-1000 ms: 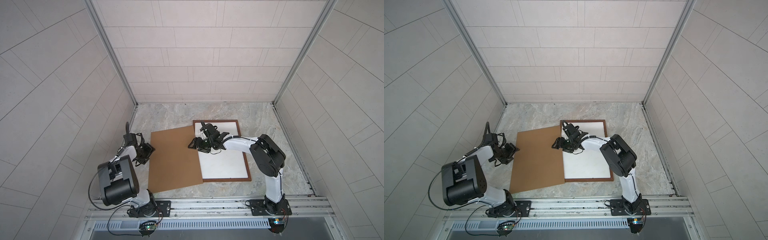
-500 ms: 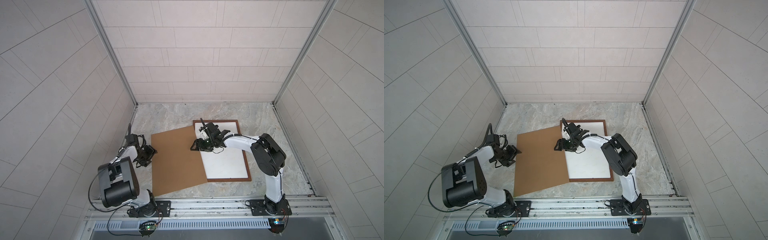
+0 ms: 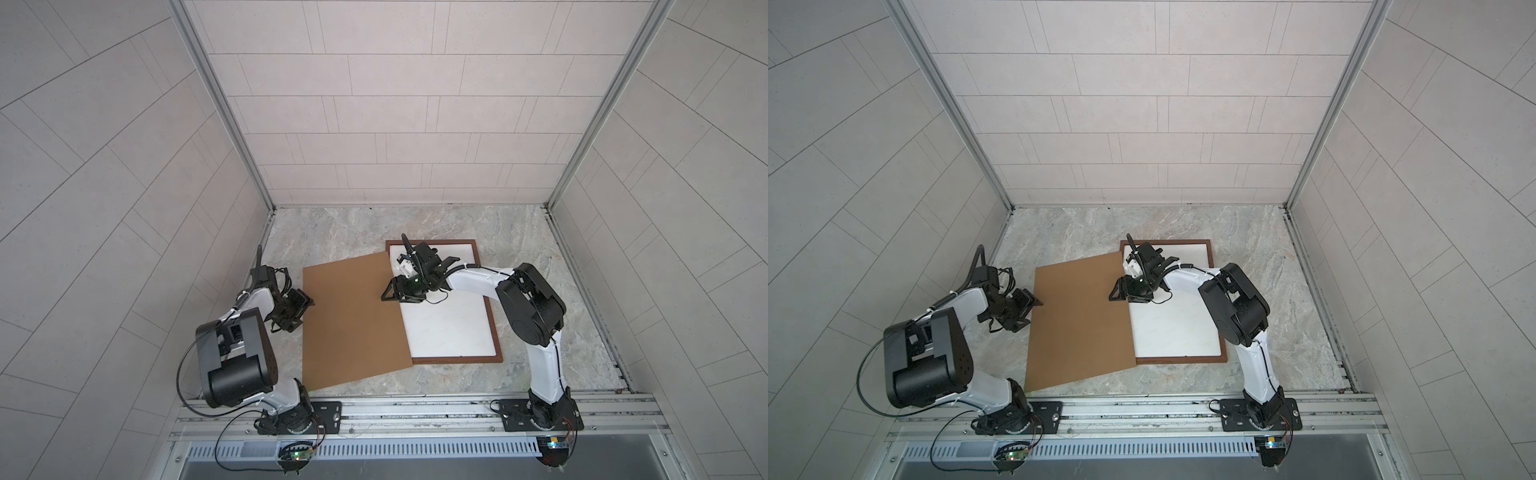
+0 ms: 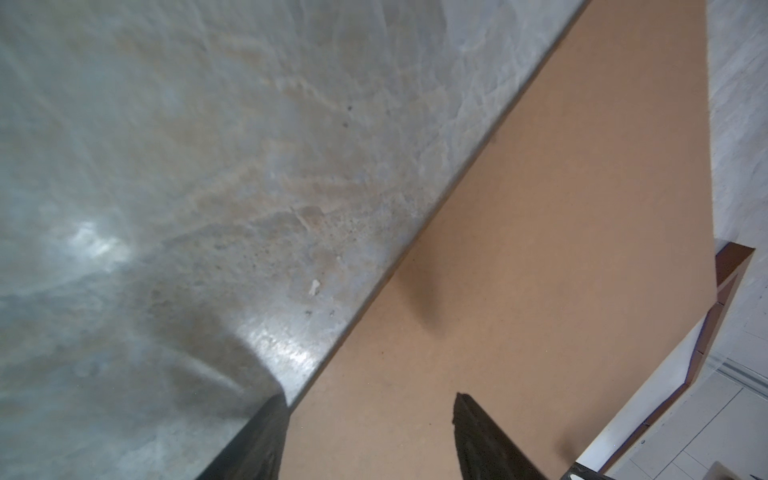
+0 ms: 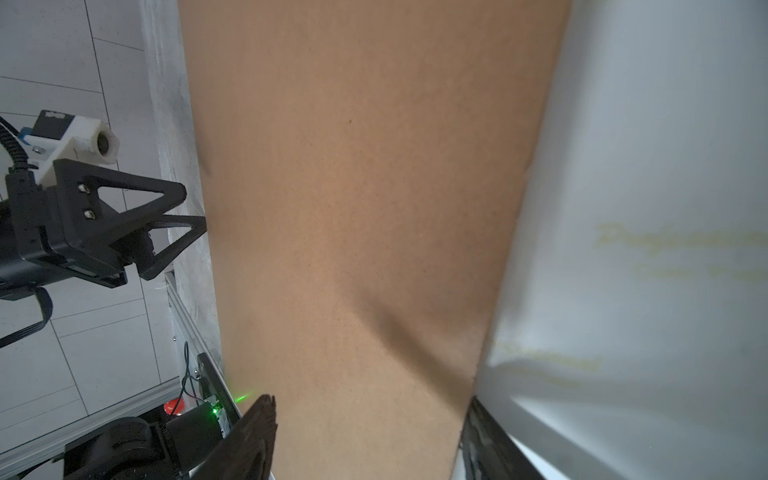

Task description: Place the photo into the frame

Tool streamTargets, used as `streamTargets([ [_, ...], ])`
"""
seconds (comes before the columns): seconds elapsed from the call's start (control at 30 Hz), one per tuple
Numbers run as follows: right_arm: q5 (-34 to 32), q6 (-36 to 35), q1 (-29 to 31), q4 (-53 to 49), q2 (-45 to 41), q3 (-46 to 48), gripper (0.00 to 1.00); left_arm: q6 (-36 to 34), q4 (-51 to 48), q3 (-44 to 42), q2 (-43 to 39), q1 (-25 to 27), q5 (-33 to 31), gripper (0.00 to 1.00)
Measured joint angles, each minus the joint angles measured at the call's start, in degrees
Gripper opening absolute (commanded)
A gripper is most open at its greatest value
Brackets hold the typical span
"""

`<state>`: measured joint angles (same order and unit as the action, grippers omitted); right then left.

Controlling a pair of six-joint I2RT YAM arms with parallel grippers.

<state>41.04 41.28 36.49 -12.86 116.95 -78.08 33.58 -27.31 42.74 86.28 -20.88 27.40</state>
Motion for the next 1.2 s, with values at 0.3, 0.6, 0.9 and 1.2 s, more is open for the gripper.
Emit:
streamTargets([
  [0.3,3.6,7.4,-0.9,7.2,-2.1,4.4,0.58,-0.2,1.0,0.1,0.2,-0.3,0.0,0.69],
  [0.6,10.2,15.3,0.1,20.2,-9.9,5.9,0.53,-1.3,1.0,-0.1,0.5,-0.2,4.7,0.69],
  [0.9,12.3,17.9,1.7,25.0,-10.5,6.4,0.35,-2.6,-0.6,-0.1,-0.5,0.1,10.2,0.69],
  [1.2,12.0,14.2,1.7,18.9,-8.9,5.0,0.29,-3.6,-1.0,-0.1,-0.8,0.1,11.0,0.69],
])
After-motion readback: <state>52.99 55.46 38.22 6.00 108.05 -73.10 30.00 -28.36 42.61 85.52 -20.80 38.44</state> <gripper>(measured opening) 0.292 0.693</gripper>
